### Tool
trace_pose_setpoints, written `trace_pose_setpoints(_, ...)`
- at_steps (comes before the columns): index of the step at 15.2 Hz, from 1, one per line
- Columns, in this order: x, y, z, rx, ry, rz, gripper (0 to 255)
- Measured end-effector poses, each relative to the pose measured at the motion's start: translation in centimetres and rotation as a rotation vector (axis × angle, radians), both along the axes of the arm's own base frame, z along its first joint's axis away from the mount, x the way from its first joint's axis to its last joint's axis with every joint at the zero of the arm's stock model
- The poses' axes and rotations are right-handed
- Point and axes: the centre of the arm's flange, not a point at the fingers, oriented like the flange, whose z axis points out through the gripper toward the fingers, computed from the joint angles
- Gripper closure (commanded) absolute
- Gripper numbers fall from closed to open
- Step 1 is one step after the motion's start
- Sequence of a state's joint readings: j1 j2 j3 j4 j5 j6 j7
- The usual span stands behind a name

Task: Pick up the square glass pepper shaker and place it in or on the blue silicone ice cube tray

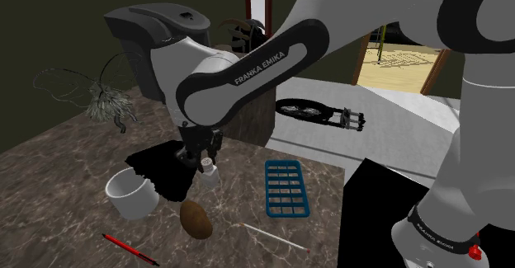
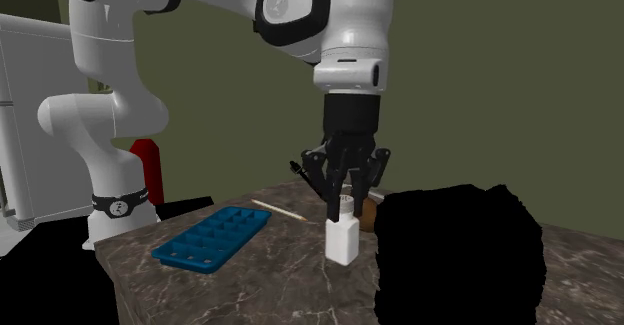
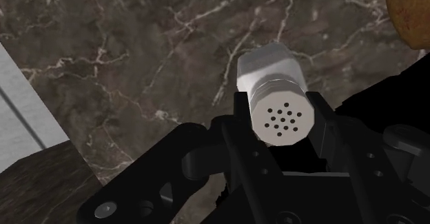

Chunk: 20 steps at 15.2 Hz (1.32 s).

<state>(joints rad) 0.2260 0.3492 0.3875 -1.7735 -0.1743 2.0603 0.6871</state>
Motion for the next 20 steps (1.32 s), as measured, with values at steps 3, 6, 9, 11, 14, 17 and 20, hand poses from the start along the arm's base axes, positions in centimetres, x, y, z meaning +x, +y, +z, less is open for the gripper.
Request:
trace_pose_setpoints(3, 0.1, 0.0, 1.5, 0.000, 0.000, 0.000, 255)
trace_pose_setpoints(6, 0.1, 0.1, 3.0, 0.000, 0.000, 0.000, 255)
trace_pose_setpoints(9, 0.1, 0.1, 4.7, 0.000, 0.000, 0.000, 255)
trace_pose_setpoints(11, 0.0, 0.1, 5.8, 0.000, 0.000, 0.000, 255)
trace_pose_setpoints(14, 0.0, 0.1, 7.3, 0.000, 0.000, 0.000, 255)
trace_pose_setpoints(17, 0.2, 0.1, 8.6, 0.000, 0.000, 0.000, 255)
trace_pose_setpoints(20, -2.2, -1.5, 9.6, 0.000, 0.001, 0.000, 255)
